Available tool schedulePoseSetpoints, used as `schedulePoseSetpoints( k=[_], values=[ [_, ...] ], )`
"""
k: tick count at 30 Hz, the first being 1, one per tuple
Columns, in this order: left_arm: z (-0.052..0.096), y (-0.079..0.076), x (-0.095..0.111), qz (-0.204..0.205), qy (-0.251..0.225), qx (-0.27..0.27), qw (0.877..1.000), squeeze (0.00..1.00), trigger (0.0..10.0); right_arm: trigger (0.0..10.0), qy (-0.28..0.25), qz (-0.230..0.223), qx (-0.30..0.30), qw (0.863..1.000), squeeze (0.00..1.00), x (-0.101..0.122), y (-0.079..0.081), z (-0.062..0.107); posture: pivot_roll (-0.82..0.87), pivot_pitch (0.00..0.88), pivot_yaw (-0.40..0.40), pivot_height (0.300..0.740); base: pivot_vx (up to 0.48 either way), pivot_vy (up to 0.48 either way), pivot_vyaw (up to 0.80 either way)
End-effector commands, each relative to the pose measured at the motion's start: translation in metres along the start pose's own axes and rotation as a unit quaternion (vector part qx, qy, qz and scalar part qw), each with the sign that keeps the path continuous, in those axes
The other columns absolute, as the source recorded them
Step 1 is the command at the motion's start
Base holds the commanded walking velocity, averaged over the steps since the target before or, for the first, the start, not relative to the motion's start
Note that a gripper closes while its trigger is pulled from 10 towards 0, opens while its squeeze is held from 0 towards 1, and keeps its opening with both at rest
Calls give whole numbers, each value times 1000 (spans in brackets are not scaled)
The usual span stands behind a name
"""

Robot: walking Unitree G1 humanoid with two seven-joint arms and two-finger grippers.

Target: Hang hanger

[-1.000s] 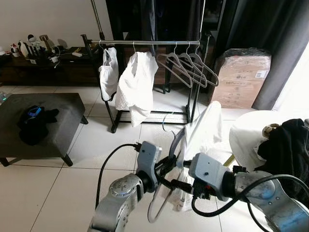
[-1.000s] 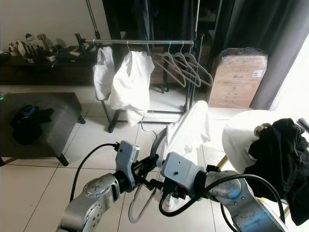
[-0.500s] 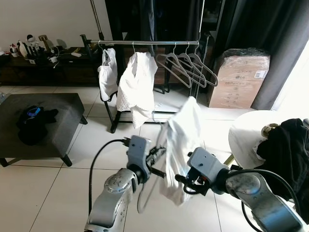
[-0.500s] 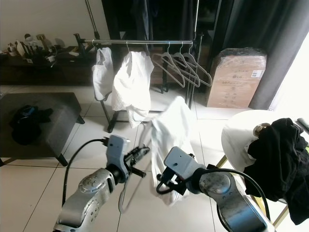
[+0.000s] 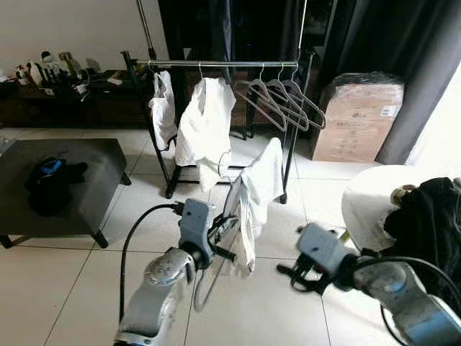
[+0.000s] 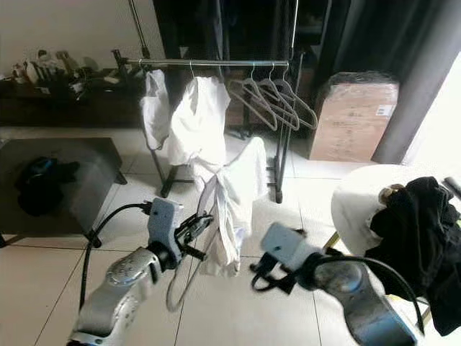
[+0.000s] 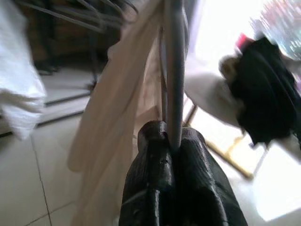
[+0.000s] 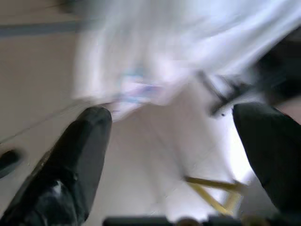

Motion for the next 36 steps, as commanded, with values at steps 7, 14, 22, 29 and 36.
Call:
schedulePoseSetpoints(
  k=[7,14,22,29,36],
  values=[
    [33,20,-22,-37,91,-95,991,0,10000,10000,-71,84,1,994,0,18,-30,19,-95,75,-1,740,0,0,0],
    [55,37,-37,-78,140,-143,977,0,10000,10000,-100,135,135,977,0,10,-22,44,-117,78,0,740,0,0,0],
    [64,21,-50,-95,179,-281,938,0,10000,10000,-86,183,287,937,0,-1,-10,48,-122,85,-6,740,0,0,0],
    [59,11,-54,-130,206,-347,906,0,10000,10000,-124,137,328,927,0,14,9,32,-126,98,-6,740,0,0,0],
    [55,7,-57,-144,208,-366,895,0,10000,10000,-115,125,372,912,0,6,24,30,-139,105,-5,740,0,0,0]
  ],
)
Point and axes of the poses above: a point about 5 cm out from each wrist's last joint towards the gripper, its own z axis pointing back from the gripper into the wrist, its own x axis along the axis of the wrist's last joint, y = z × x, the point moved 1 cm from there along -z, pointing out of the wrist towards the gripper, and after that the axes turned 9 degrees about z, right-handed, at the moved point
